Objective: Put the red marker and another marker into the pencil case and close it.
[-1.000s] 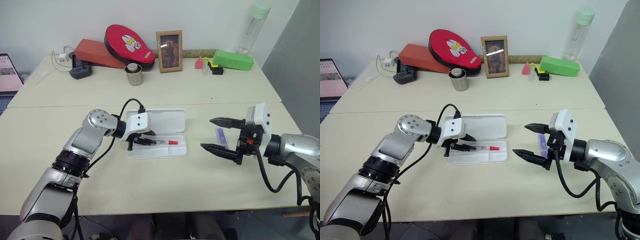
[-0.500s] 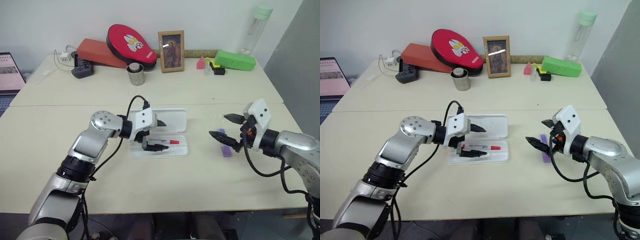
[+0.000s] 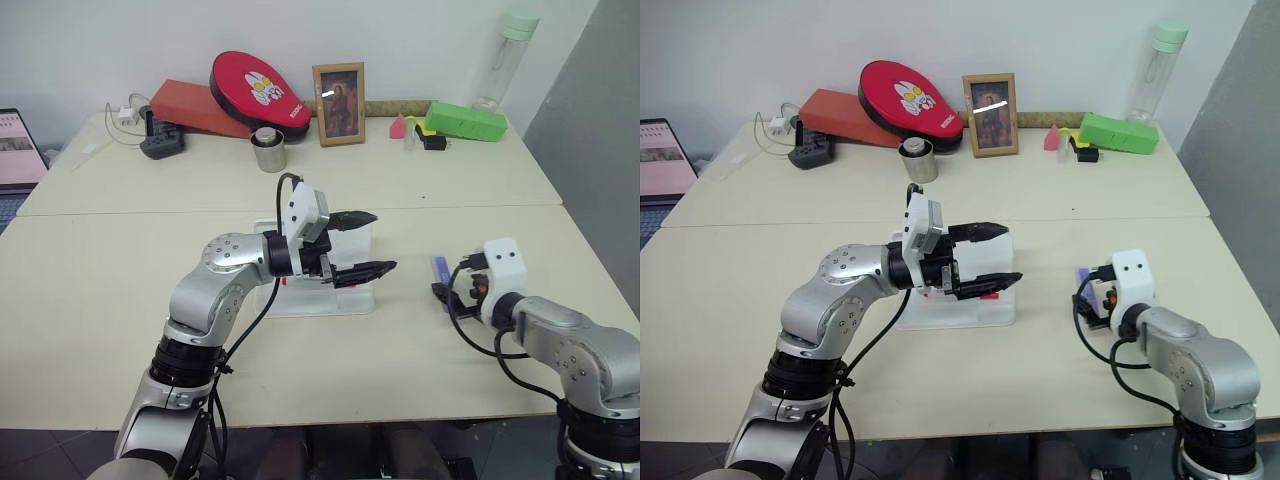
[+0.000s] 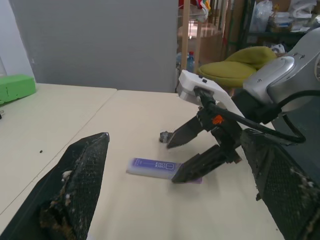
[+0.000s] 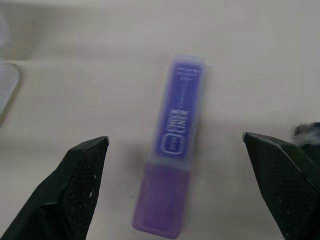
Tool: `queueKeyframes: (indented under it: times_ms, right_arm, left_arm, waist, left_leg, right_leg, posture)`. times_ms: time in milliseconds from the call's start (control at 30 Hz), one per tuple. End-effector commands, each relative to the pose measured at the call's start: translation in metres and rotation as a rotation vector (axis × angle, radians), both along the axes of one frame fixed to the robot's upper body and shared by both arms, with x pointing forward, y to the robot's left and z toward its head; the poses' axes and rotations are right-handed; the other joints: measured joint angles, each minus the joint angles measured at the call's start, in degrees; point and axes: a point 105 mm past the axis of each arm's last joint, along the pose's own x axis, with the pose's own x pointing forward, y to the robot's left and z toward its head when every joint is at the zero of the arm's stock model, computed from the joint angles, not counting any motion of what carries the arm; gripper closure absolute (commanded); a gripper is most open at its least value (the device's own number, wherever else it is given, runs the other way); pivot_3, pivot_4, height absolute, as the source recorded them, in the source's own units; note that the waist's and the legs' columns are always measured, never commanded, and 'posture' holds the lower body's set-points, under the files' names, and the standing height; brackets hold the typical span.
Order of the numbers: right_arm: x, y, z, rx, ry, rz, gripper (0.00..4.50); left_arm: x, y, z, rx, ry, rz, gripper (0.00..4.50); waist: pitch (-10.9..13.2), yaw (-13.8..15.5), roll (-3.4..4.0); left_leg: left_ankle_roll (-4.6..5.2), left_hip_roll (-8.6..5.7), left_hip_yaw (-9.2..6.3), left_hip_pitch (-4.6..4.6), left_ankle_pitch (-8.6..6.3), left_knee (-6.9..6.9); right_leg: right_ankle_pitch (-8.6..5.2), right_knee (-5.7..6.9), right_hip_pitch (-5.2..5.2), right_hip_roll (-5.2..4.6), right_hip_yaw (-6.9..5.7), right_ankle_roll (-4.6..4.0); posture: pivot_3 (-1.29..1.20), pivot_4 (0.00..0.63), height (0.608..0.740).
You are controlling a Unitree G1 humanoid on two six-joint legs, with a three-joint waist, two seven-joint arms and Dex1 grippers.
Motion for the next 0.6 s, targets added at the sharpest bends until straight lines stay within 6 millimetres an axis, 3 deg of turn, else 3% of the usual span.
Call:
queueKeyframes:
  times_ms: [33,200,300,600]
  right_arm:
    - [0.003,-0.003,0.002,-0.034,-0.009,-0.037,0.0]
    - [0.003,-0.009,-0.007,-0.062,0.023,-0.065,0.0]
    - [0.004,-0.011,-0.008,-0.069,0.026,-0.071,0.49]
    - [0.005,-0.008,-0.007,-0.075,0.022,-0.05,2.71]
  left_arm:
    - [-0.009,-0.008,0.013,-0.025,-0.067,-0.044,0.05]
    - [-0.01,-0.009,0.014,-0.019,-0.076,-0.052,0.05]
    - [-0.01,-0.009,0.013,-0.013,-0.083,-0.05,0.0]
    - [-0.006,-0.009,0.015,-0.019,-0.096,-0.028,0.0]
  waist:
    - [0.0,0.1,0.0]
    - [0.0,0.0,0.0]
    - [0.0,0.0,0.0]
    - [0.0,0.0,0.0]
  left_leg:
    - [0.0,-0.01,0.01,0.0,0.0,0.0]
    - [0.01,-0.01,0.02,0.0,-0.01,0.0]
    - [0.02,-0.01,0.04,0.01,-0.01,-0.01]
    - [0.03,-0.01,0.04,0.01,-0.02,0.0]
  right_leg:
    - [0.0,0.0,0.0,0.0,0.0,0.0]
    - [0.0,-0.02,0.0,0.0,-0.01,0.0]
    - [0.0,-0.01,0.0,0.0,-0.02,0.0]
    - [0.0,-0.01,0.0,0.0,-0.02,0.0]
  posture:
    - [0.0,0.15,0.74]
    - [0.0,0.15,0.74]
    - [0.0,0.15,0.74]
    - [0.0,0.15,0.74]
